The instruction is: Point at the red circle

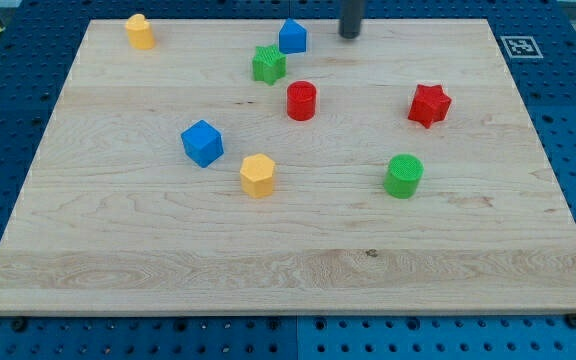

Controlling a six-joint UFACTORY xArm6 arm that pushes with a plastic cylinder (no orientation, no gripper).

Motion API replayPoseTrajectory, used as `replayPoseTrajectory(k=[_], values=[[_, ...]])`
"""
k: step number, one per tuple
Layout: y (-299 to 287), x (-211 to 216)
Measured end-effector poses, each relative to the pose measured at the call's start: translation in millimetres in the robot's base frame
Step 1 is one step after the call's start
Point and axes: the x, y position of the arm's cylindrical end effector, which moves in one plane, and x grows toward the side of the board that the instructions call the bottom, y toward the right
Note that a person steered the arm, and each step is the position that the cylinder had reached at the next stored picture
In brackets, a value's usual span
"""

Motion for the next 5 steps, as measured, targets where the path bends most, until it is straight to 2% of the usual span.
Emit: replayPoseTrajectory(k=[1,5], values=[[7,30],[-16,46]])
